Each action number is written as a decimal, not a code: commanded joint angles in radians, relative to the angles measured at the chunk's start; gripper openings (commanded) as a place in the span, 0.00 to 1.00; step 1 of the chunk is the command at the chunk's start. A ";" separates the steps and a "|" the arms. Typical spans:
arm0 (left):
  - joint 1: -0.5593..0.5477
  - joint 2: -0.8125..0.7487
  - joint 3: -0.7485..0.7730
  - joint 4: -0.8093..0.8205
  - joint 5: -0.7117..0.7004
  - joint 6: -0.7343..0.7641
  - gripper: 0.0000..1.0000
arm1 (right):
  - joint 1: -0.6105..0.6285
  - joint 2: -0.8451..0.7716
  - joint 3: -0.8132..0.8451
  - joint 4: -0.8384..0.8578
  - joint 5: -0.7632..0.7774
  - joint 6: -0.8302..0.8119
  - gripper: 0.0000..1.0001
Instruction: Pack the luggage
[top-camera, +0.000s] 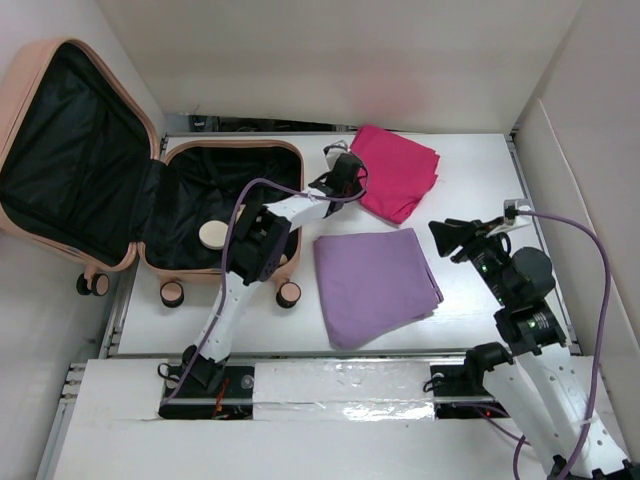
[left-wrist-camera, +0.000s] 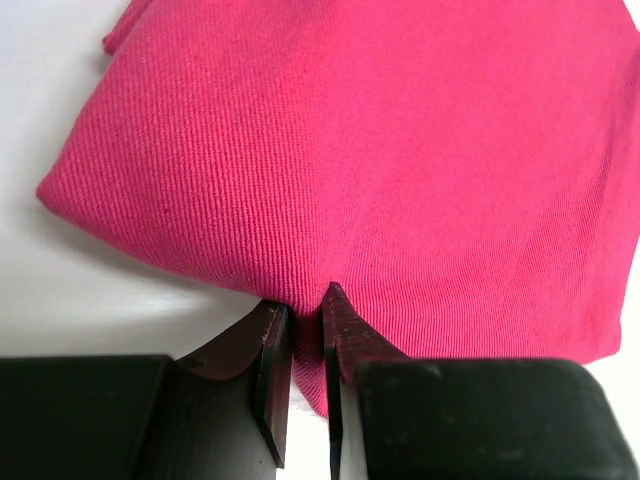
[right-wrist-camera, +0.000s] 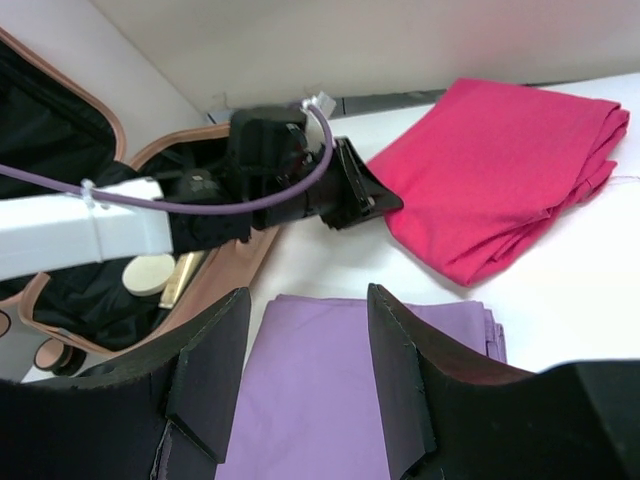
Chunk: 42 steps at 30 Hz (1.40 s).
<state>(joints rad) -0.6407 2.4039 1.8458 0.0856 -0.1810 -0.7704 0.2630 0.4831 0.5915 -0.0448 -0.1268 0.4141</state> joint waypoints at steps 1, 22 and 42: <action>0.015 -0.179 0.052 -0.003 0.072 0.207 0.00 | 0.007 0.011 -0.001 0.034 -0.002 -0.014 0.56; 0.458 -0.778 -0.272 -0.165 0.419 0.396 0.00 | 0.016 -0.008 0.008 0.017 0.018 -0.026 0.56; 0.843 -0.855 -0.741 -0.145 0.194 0.551 0.00 | 0.035 -0.011 -0.002 0.026 0.052 -0.031 0.56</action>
<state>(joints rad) 0.2050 1.5749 1.1152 -0.1379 0.1211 -0.2565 0.2897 0.4759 0.5880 -0.0456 -0.0910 0.4030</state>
